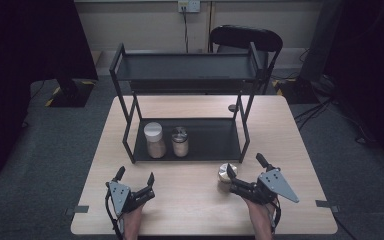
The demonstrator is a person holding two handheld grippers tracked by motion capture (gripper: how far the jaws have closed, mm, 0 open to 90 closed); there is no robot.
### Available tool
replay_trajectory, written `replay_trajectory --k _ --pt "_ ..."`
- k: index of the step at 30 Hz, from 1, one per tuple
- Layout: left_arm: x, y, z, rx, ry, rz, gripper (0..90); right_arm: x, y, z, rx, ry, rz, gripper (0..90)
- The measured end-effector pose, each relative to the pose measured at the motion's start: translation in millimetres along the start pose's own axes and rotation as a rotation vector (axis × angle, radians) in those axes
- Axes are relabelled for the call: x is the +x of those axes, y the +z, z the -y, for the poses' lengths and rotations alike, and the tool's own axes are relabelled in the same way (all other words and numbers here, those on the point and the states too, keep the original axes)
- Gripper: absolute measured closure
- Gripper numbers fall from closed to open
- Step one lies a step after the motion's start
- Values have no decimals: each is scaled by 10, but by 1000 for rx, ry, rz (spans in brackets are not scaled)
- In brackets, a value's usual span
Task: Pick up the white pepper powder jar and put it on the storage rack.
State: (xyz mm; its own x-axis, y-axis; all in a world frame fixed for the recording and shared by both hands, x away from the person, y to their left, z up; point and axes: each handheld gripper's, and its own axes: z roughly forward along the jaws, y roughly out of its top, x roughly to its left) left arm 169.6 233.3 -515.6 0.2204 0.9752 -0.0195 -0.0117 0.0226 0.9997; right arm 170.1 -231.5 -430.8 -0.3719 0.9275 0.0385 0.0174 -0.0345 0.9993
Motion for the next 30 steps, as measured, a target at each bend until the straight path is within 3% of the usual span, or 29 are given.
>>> replay_trajectory --k 7,15,26,30 --pt "0 -1 0 0 -1 -1 1 49 -42 104 -3 -19 46 0" --pt "0 -1 1 0 1 0 1 45 -70 257 18 2 73 0" --pt "2 -1 0 0 1 1 1 47 -73 458 18 12 95 0" --pt "1 -1 0 0 1 1 2 33 -85 550 -9 25 92 0"
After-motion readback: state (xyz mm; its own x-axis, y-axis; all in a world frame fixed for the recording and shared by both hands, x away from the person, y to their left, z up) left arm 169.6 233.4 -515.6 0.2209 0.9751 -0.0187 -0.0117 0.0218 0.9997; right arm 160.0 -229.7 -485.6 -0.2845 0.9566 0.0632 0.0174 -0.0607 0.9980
